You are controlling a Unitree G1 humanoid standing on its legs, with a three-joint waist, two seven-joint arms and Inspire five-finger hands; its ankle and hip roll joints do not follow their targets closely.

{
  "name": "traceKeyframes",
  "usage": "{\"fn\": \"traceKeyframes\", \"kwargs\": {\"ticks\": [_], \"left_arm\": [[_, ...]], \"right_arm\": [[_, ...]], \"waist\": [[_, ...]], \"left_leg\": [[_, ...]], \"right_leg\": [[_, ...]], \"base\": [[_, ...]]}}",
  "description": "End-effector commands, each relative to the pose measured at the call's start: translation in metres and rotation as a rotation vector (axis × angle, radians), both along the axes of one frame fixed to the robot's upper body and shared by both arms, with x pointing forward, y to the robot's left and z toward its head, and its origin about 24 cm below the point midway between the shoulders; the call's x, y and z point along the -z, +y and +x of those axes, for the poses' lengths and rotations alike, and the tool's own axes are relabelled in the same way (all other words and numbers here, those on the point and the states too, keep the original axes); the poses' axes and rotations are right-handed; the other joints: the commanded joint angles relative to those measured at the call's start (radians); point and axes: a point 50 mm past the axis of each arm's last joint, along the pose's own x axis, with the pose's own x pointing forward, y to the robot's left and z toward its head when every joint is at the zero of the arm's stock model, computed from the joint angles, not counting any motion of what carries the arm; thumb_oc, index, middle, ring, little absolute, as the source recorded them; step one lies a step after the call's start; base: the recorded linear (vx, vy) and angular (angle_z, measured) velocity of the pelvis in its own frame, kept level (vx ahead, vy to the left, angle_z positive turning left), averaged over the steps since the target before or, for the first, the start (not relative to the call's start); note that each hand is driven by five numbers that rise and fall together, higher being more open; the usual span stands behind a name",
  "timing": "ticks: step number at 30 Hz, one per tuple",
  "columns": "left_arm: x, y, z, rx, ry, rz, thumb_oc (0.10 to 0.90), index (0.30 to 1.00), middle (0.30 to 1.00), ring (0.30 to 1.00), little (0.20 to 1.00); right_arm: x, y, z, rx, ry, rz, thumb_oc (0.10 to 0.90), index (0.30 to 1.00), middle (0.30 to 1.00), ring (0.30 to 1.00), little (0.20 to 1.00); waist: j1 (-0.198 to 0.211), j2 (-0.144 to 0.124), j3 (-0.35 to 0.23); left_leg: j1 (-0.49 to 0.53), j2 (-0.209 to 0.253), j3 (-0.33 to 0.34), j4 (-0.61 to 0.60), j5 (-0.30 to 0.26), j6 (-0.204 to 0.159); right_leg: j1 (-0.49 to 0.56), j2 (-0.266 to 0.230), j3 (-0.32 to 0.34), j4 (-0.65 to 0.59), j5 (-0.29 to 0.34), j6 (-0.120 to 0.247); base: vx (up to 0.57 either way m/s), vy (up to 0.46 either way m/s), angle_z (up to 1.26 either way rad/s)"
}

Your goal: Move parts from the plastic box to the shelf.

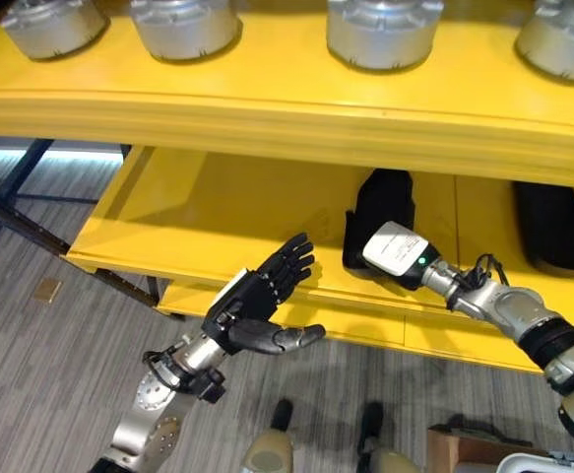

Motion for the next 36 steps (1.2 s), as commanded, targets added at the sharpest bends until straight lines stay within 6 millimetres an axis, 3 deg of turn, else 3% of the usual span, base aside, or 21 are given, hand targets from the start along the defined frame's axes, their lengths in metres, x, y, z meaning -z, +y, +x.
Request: {"fn": "traceKeyframes", "kwargs": {"ticks": [1,7,18,22,35,36], "left_arm": [[-0.052,-0.010,0.004,0.061,-0.279,-0.092,0.900,1.000,1.000,1.000,1.000],[-0.059,-0.010,0.004,0.083,-0.298,-0.078,0.900,1.000,1.000,1.000,1.000],[-0.062,-0.006,0.002,0.102,-0.303,-0.065,0.900,1.000,1.000,1.000,1.000],[-0.064,-0.004,0.000,0.111,-0.311,-0.059,0.900,1.000,1.000,1.000,1.000],[-0.065,-0.001,-0.001,0.121,-0.314,-0.048,0.900,1.000,1.000,1.000,1.000],[-0.065,0.000,-0.001,0.125,-0.314,-0.051,0.900,1.000,1.000,1.000,1.000]], "right_arm": [[-0.058,0.002,0.018,0.011,-0.185,0.050,0.400,0.300,0.300,0.300,0.300],[-0.071,-0.029,0.024,0.160,-0.241,0.088,0.400,0.300,0.300,0.300,0.300],[-0.089,-0.053,0.025,0.263,-0.307,0.031,0.400,0.300,0.300,0.300,0.300],[-0.098,-0.059,0.025,0.285,-0.324,0.042,0.400,0.300,0.300,0.300,0.300],[-0.091,-0.062,0.024,0.312,-0.292,0.040,0.400,0.300,0.300,0.300,0.300],[-0.090,-0.064,0.024,0.324,-0.288,0.039,0.590,0.566,0.566,0.566,0.566]], "waist": [[0.008,-0.028,-0.033],[0.018,-0.013,0.009],[0.030,-0.003,0.048],[0.036,-0.005,0.057],[0.033,-0.009,0.050],[0.032,-0.010,0.050]], "left_leg": [[-0.031,-0.041,0.020,0.010,0.029,0.055],[-0.097,-0.056,-0.007,0.045,0.035,0.062],[-0.146,-0.058,-0.015,0.070,0.044,0.064],[-0.162,-0.056,-0.016,0.077,0.048,0.063],[-0.156,-0.050,-0.012,0.087,0.048,0.061],[-0.156,-0.050,-0.011,0.087,0.048,0.061]], "right_leg": [[-0.021,-0.047,0.011,0.219,-0.165,0.027],[-0.072,-0.048,0.010,0.281,-0.191,0.013],[-0.093,-0.035,-0.003,0.308,-0.214,-0.007],[-0.096,-0.027,-0.005,0.304,-0.215,-0.012],[-0.071,-0.015,0.001,0.292,-0.218,-0.017],[-0.069,-0.015,0.002,0.291,-0.218,-0.017]], "base": [[-0.01,-0.016,0.12],[-0.02,-0.057,0.19],[0.00,-0.059,0.02],[-0.04,-0.074,0.03],[-0.01,-0.013,0.00],[-0.01,-0.012,-0.06]]}}
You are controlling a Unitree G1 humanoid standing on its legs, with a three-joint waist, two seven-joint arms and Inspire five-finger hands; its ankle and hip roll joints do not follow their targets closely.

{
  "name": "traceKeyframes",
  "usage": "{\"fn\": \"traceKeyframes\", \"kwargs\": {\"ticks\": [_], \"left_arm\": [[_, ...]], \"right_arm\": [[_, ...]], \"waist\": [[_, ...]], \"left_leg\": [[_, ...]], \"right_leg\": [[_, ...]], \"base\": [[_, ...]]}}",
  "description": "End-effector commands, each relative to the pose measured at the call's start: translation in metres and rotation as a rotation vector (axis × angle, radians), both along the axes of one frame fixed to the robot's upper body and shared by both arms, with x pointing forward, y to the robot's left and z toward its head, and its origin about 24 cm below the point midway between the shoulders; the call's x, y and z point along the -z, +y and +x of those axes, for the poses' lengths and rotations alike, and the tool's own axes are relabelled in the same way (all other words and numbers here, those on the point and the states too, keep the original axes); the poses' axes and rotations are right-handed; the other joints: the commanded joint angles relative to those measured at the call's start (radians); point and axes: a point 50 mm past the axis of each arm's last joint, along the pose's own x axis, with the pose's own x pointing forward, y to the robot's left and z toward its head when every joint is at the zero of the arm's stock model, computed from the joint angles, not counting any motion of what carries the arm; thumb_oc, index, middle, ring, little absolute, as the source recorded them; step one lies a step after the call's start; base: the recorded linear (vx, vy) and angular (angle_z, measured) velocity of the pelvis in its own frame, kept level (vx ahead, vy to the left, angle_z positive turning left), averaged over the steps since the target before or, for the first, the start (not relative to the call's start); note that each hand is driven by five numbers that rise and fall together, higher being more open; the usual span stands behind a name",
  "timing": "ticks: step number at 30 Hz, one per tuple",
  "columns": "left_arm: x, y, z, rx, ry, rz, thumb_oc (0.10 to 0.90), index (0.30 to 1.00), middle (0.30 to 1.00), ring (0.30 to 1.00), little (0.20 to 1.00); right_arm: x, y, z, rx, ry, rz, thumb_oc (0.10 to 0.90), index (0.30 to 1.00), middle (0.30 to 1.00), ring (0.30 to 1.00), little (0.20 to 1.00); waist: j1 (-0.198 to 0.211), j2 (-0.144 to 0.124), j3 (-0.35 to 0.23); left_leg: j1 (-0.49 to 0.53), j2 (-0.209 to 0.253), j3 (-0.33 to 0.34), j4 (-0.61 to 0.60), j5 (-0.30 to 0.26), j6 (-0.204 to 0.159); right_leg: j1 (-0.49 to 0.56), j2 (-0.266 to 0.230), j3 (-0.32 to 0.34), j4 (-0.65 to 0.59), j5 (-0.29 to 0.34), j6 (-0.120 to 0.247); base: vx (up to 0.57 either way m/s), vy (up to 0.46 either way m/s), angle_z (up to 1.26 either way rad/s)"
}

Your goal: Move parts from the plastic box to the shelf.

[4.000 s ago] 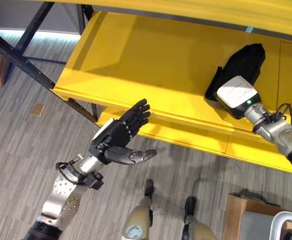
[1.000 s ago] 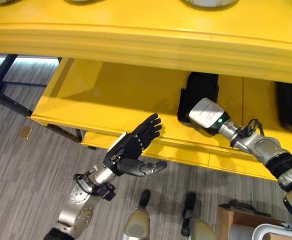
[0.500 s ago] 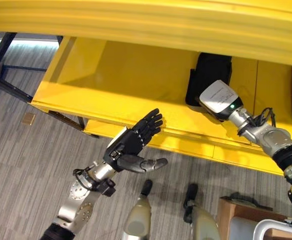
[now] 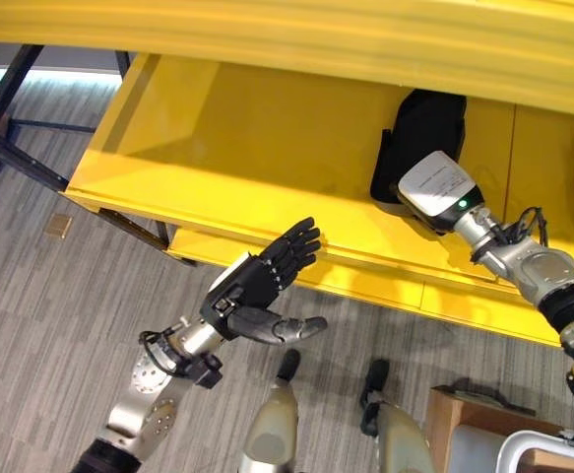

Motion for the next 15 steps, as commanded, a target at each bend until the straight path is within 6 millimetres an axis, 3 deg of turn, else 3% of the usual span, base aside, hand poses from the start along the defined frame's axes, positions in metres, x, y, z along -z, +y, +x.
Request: {"fn": "traceKeyframes", "kwargs": {"ticks": [1,2,15], "left_arm": [[-0.048,-0.003,-0.011,0.091,-0.239,-0.100,0.900,1.000,1.000,1.000,1.000],[-0.048,-0.002,-0.012,0.092,-0.239,-0.098,0.900,1.000,1.000,1.000,1.000],[-0.049,-0.002,-0.014,0.125,-0.235,-0.082,0.900,1.000,1.000,1.000,1.000]], "right_arm": [[-0.037,-0.038,0.003,0.195,-0.092,-0.053,0.845,0.923,0.923,0.923,0.923],[-0.036,-0.043,0.002,0.227,-0.087,-0.056,0.900,1.000,1.000,1.000,1.000],[-0.028,-0.056,0.001,0.364,-0.012,-0.107,0.900,1.000,1.000,1.000,1.000]], "waist": [[0.010,-0.018,-0.044],[0.010,-0.019,-0.045],[-0.005,-0.029,-0.059]], "left_leg": [[-0.037,-0.033,0.046,0.005,0.052,0.057],[-0.035,-0.032,0.047,0.005,0.051,0.057],[-0.015,-0.025,0.061,0.003,0.048,0.056]], "right_leg": [[0.080,0.007,0.030,0.087,-0.134,-0.001],[0.084,0.008,0.031,0.085,-0.134,-0.001],[0.112,0.011,0.048,0.064,-0.129,0.002]], "base": [[0.00,-0.015,-0.11],[0.00,-0.014,-0.09],[0.00,-0.001,0.00]]}}
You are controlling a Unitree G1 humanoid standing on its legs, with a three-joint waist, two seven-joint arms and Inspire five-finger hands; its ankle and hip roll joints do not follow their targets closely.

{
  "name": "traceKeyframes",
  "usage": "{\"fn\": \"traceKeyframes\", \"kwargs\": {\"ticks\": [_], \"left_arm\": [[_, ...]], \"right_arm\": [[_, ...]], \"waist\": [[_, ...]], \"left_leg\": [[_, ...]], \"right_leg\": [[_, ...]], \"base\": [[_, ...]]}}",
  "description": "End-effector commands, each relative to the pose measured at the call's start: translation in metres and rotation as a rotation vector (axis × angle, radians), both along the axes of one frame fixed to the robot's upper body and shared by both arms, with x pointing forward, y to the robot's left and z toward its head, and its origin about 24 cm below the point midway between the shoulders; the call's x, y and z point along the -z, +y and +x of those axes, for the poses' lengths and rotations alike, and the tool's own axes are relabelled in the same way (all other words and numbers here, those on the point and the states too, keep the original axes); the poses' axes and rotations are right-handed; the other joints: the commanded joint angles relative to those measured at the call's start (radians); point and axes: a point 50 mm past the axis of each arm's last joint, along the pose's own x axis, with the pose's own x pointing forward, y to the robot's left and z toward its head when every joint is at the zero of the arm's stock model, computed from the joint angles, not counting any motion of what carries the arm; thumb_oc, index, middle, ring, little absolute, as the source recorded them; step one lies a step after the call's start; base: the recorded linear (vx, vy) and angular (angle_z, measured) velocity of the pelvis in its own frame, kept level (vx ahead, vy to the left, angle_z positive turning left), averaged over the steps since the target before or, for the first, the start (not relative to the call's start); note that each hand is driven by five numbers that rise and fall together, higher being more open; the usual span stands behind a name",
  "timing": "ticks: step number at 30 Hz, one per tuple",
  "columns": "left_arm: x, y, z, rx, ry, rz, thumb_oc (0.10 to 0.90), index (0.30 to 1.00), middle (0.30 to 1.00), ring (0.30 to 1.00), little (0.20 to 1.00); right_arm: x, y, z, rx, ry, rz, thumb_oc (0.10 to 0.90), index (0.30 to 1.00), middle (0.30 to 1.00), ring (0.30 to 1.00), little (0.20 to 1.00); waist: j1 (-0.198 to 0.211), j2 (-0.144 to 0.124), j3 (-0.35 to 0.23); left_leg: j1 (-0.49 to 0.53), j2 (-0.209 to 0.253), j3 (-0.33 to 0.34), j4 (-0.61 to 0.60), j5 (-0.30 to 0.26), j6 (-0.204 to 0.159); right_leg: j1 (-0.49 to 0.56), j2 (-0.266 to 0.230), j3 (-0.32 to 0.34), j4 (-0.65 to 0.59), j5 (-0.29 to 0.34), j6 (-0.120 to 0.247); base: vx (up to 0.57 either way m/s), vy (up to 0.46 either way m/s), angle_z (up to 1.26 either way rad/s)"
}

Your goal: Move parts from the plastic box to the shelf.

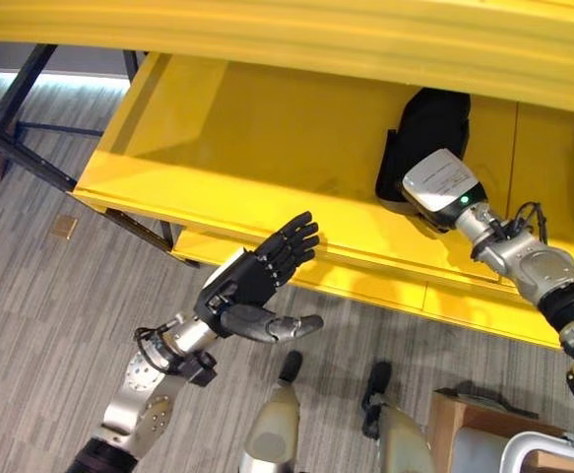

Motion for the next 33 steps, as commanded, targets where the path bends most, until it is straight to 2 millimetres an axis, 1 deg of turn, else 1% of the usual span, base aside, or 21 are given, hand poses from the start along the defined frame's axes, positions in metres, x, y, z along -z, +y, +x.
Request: {"fn": "traceKeyframes", "kwargs": {"ticks": [1,6,11,15,16,20,23,26,30,31,33], "left_arm": [[-0.043,-0.006,-0.014,0.092,-0.211,-0.061,0.900,1.000,1.000,1.000,1.000],[-0.044,-0.007,-0.013,0.098,-0.214,-0.059,0.900,1.000,1.000,1.000,1.000],[-0.044,-0.005,-0.013,0.093,-0.220,-0.060,0.900,1.000,1.000,1.000,1.000],[-0.044,-0.005,-0.014,0.094,-0.215,-0.064,0.900,1.000,1.000,1.000,1.000],[-0.044,-0.005,-0.014,0.093,-0.216,-0.063,0.900,1.000,1.000,1.000,1.000],[-0.044,-0.005,-0.014,0.087,-0.217,-0.066,0.900,1.000,1.000,1.000,1.000],[-0.044,-0.005,-0.014,0.078,-0.220,-0.071,0.900,1.000,1.000,1.000,1.000],[-0.045,-0.004,-0.014,0.068,-0.222,-0.075,0.900,1.000,1.000,1.000,1.000],[-0.045,-0.004,-0.015,0.059,-0.221,-0.080,0.900,1.000,1.000,1.000,1.000],[-0.044,-0.004,-0.016,0.059,-0.217,-0.083,0.900,1.000,1.000,1.000,1.000],[-0.044,-0.004,-0.016,0.057,-0.216,-0.083,0.900,1.000,1.000,1.000,1.000]], "right_arm": [[-0.024,-0.053,-0.004,0.259,-0.050,-0.094,0.900,1.000,1.000,1.000,1.000],[-0.019,-0.064,-0.005,0.340,-0.023,-0.105,0.900,1.000,1.000,1.000,1.000],[-0.018,-0.072,-0.006,0.407,-0.009,-0.108,0.900,1.000,1.000,1.000,1.000],[-0.013,-0.079,-0.009,0.428,-0.014,-0.103,0.900,1.000,1.000,1.000,1.000],[-0.011,-0.079,-0.010,0.422,-0.013,-0.080,0.900,1.000,1.000,1.000,1.000],[-0.010,-0.071,-0.009,0.378,-0.014,-0.078,0.900,1.000,1.000,1.000,1.000],[-0.005,-0.067,-0.010,0.369,-0.003,-0.036,0.900,1.000,1.000,1.000,1.000],[-0.001,-0.058,-0.011,0.334,0.016,0.004,0.900,1.000,1.000,1.000,1.000],[0.006,-0.051,-0.013,0.297,0.041,0.081,0.900,1.000,1.000,1.000,1.000],[0.007,-0.048,-0.014,0.291,0.055,0.141,0.900,1.000,1.000,1.000,1.000],[0.010,-0.044,-0.016,0.277,0.066,0.191,0.900,1.000,1.000,1.000,1.000]], "waist": [[-0.014,-0.029,-0.060],[-0.019,-0.032,-0.069],[-0.023,-0.034,-0.071],[-0.027,-0.035,-0.078],[-0.028,-0.035,-0.078],[-0.036,-0.035,-0.080],[-0.042,-0.036,-0.082],[-0.050,-0.036,-0.085],[-0.059,-0.037,-0.088],[-0.062,-0.037,-0.090],[-0.068,-0.036,-0.092]], "left_leg": [[-0.021,-0.013,0.051,-0.016,0.054,0.049],[-0.010,-0.011,0.057,-0.019,0.053,0.048],[-0.002,-0.010,0.061,-0.024,0.052,0.049],[0.008,-0.008,0.065,-0.030,0.050,0.049],[0.009,-0.008,0.066,-0.030,0.049,0.050],[0.012,-0.008,0.070,-0.032,0.049,0.049],[0.017,-0.007,0.073,-0.037,0.049,0.050],[0.025,-0.005,0.077,-0.044,0.050,0.050],[0.031,-0.004,0.081,-0.047,0.050,0.050],[0.033,-0.003,0.083,-0.047,0.050,0.050],[0.037,-0.001,0.086,-0.049,0.050,0.050]], "right_leg": [[0.092,0.018,0.034,0.083,-0.144,-0.003],[0.104,0.020,0.044,0.070,-0.138,-0.001],[0.112,0.019,0.050,0.063,-0.135,0.002],[0.121,0.018,0.055,0.054,-0.134,0.004],[0.122,0.017,0.056,0.053,-0.133,0.005],[0.124,0.018,0.062,0.048,-0.130,0.007],[0.127,0.020,0.068,0.043,-0.129,0.007],[0.132,0.020,0.072,0.036,-0.127,0.008],[0.137,0.019,0.076,0.034,-0.127,0.008],[0.137,0.019,0.078,0.036,-0.127,0.008],[0.140,0.019,0.081,0.035,-0.128,0.009]], "base": [[0.00,0.000,0.00],[0.00,0.000,0.00],[-0.01,0.008,-0.06],[0.00,0.007,-0.03],[0.00,0.000,0.00],[0.00,0.000,0.00],[0.00,0.000,0.00],[0.00,0.000,0.00],[-0.01,0.018,-0.08],[0.00,0.018,-0.10],[0.00,0.010,-0.04]]}}
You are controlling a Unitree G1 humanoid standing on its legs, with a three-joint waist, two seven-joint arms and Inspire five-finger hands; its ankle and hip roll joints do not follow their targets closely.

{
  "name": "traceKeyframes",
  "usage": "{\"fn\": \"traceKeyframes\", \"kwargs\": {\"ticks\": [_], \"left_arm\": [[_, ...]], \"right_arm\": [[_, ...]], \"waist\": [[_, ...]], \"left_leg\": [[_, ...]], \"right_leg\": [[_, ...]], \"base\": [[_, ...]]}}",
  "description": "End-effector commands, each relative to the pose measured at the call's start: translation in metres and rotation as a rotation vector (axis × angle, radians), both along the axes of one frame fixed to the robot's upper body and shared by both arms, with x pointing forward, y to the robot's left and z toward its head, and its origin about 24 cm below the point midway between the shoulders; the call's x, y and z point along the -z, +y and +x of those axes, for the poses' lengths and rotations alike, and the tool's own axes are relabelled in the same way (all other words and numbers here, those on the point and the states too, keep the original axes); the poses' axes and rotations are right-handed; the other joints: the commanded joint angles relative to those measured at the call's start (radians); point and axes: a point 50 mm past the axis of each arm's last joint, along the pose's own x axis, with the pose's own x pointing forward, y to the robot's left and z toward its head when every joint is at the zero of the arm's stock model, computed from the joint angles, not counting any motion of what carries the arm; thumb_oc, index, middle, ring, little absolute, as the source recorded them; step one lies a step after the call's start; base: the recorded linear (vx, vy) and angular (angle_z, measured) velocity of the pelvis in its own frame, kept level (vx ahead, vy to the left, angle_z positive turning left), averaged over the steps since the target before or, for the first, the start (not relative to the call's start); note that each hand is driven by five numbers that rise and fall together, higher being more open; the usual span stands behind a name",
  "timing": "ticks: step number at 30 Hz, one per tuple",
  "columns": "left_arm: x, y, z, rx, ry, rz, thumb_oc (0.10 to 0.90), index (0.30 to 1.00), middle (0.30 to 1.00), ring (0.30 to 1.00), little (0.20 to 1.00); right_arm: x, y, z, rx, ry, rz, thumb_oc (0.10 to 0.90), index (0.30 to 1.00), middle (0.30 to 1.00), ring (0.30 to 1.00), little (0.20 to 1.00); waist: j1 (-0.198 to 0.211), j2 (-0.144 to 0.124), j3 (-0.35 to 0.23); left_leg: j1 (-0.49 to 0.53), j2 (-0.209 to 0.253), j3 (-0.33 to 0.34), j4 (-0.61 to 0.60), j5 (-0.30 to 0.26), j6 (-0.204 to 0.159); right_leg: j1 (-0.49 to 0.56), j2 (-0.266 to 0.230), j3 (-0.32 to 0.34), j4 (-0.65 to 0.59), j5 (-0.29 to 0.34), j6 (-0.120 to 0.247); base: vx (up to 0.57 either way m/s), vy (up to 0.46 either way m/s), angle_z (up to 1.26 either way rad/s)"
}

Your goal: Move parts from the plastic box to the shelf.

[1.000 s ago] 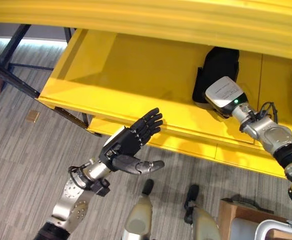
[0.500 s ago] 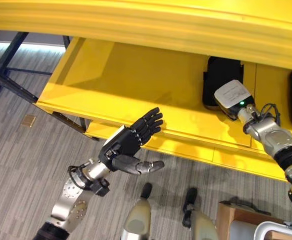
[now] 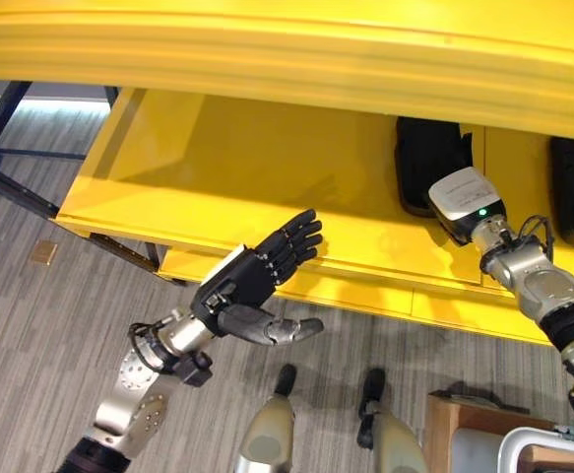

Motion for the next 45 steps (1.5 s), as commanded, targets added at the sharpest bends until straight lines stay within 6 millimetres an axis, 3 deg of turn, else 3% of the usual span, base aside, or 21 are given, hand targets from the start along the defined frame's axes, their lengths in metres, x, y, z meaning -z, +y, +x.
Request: {"fn": "traceKeyframes", "kwargs": {"ticks": [1,7,16,21,24,27,39,45], "left_arm": [[-0.031,-0.008,-0.015,0.053,-0.176,-0.106,0.900,1.000,1.000,1.000,1.000],[-0.031,-0.011,-0.013,0.031,-0.182,-0.117,0.900,1.000,1.000,1.000,1.000],[-0.028,-0.015,-0.011,0.033,-0.169,-0.118,0.900,1.000,1.000,1.000,1.000],[-0.028,-0.014,-0.011,0.031,-0.171,-0.122,0.900,1.000,1.000,1.000,1.000],[-0.028,-0.013,-0.013,0.016,-0.170,-0.132,0.900,1.000,1.000,1.000,1.000],[-0.028,-0.013,-0.014,0.009,-0.172,-0.134,0.900,1.000,1.000,1.000,1.000],[-0.028,-0.010,-0.017,-0.023,-0.175,-0.149,0.900,1.000,1.000,1.000,1.000],[-0.025,-0.009,-0.020,-0.037,-0.166,-0.149,0.900,1.000,1.000,1.000,1.000]], "right_arm": [[-0.009,-0.017,-0.005,0.059,-0.008,0.053,0.900,1.000,1.000,1.000,1.000],[0.005,-0.002,-0.006,0.050,0.079,0.266,0.900,1.000,1.000,1.000,1.000],[0.024,0.003,-0.006,0.080,0.159,0.331,0.900,1.000,1.000,1.000,1.000],[0.018,0.003,-0.004,0.064,0.098,0.318,0.900,1.000,1.000,1.000,1.000],[-0.002,0.016,-0.007,-0.041,-0.059,0.308,0.900,1.000,1.000,1.000,1.000],[-0.006,0.023,-0.011,-0.078,-0.067,0.295,0.900,1.000,1.000,1.000,1.000],[-0.006,0.054,-0.026,-0.207,-0.005,0.325,0.900,1.000,1.000,1.000,1.000],[0.016,0.054,-0.038,-0.177,0.043,0.359,0.900,1.000,1.000,1.000,1.000]], "waist": [[-0.021,-0.007,-0.089],[-0.039,-0.005,-0.094],[-0.042,-0.001,-0.102],[-0.042,0.003,-0.105],[-0.053,0.006,-0.110],[-0.059,0.006,-0.110],[-0.085,0.003,-0.118],[-0.097,-0.001,-0.124]], "left_leg": [[-0.022,0.017,0.036,-0.045,0.065,0.030],[-0.003,0.022,0.041,-0.057,0.066,0.030],[0.013,0.024,0.042,-0.061,0.065,0.029],[0.014,0.024,0.043,-0.064,0.066,0.028],[0.016,0.024,0.047,-0.065,0.064,0.029],[0.016,0.022,0.049,-0.065,0.062,0.030],[0.023,0.021,0.060,-0.061,0.056,0.033],[0.030,0.023,0.065,-0.059,0.052,0.036]], "right_leg": [[0.075,0.029,0.037,0.099,-0.164,-0.007],[0.087,0.031,0.047,0.092,-0.163,-0.007],[0.102,0.027,0.050,0.087,-0.162,-0.008],[0.103,0.025,0.050,0.085,-0.161,-0.007],[0.101,0.026,0.058,0.083,-0.160,-0.005],[0.099,0.025,0.063,0.082,-0.158,-0.003],[0.098,0.020,0.077,0.086,-0.161,-0.001],[0.102,0.021,0.082,0.090,-0.163,-0.001]], "base": [[0.00,0.000,0.00],[-0.01,0.022,-0.05],[0.00,0.003,-0.02],[0.00,0.000,0.00],[0.01,0.025,-0.01],[0.00,0.028,-0.04],[0.00,0.023,-0.03],[0.02,0.003,-0.01]]}}
